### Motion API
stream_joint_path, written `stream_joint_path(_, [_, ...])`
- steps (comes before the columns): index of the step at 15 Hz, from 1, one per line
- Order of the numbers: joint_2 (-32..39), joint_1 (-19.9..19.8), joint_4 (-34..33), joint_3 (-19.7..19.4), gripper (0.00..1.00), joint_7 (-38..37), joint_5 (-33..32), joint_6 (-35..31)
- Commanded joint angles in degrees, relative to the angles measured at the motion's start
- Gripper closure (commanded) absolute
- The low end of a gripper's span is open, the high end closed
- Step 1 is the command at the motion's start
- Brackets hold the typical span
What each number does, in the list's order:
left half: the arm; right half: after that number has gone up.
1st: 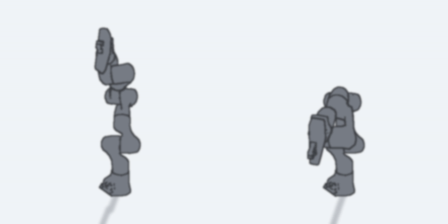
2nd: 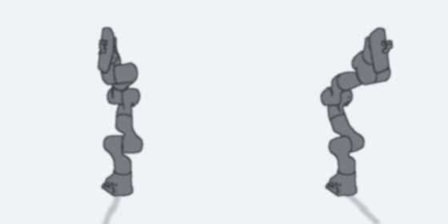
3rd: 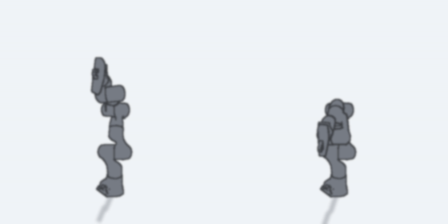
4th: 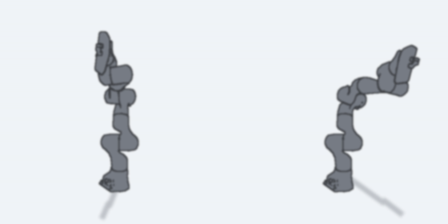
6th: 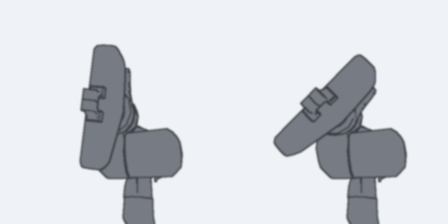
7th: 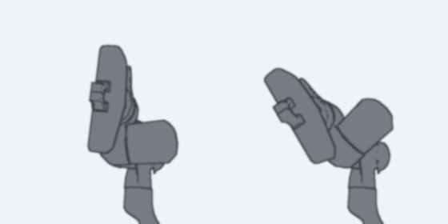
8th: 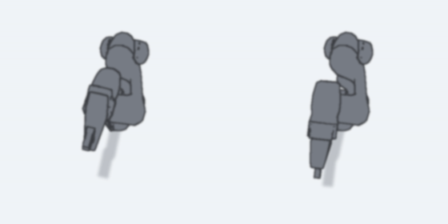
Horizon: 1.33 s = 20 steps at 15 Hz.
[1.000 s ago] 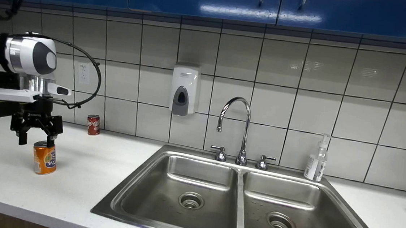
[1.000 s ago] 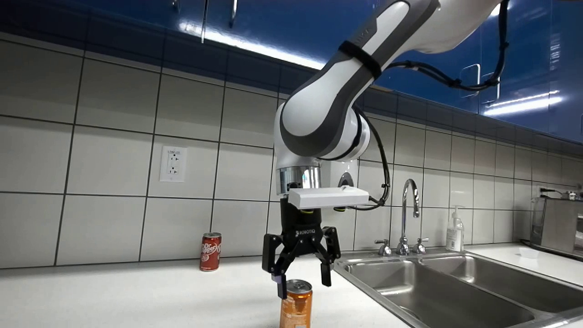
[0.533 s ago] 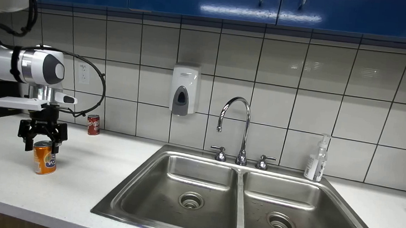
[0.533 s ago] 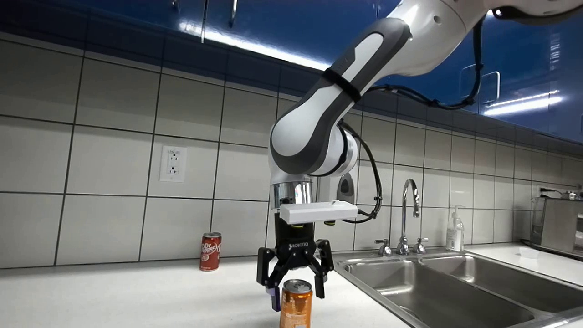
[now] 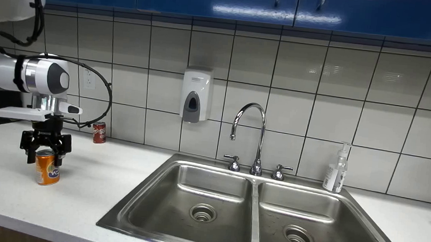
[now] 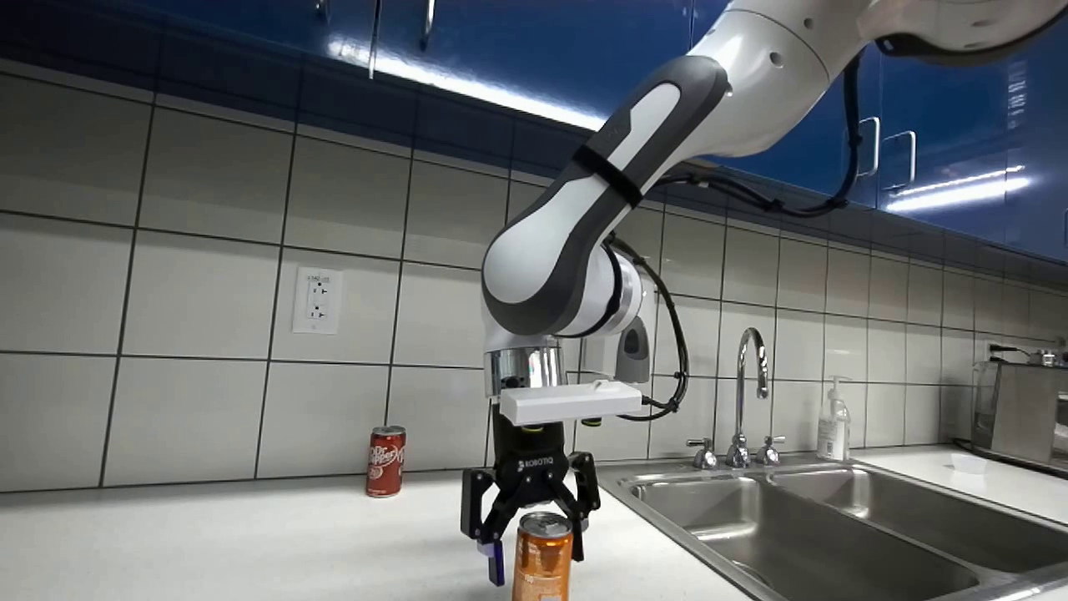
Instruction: Put the can inside the sink
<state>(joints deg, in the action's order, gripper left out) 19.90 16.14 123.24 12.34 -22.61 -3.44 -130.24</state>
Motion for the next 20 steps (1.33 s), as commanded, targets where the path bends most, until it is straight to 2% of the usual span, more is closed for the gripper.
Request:
stream_joint_path(1, [0.6, 0.9, -1.4, -1.2, 0.35, 0.4, 0.5, 1.2])
stream_joint_path(4, [0.3, 0.9, -1.1, -1.4, 0.58, 0.4, 0.6, 1.1])
stream_joint_path(5, [0.2, 1.0, -1.0, -1.4, 0.61, 0.2, 0.5, 1.0])
stream_joint_path(10, [-1.2, 1.2, -0.1, -1.3, 0.61, 0.0, 0.4, 1.0])
stream_joint_path(16, [-6.3, 2.5, 2.0, -1.1, 0.61, -1.3, -0.8, 0.5])
stream_joint_path(20, [-10.6, 1.7, 5.1, -1.2, 0.61, -1.3, -0.2, -0.8])
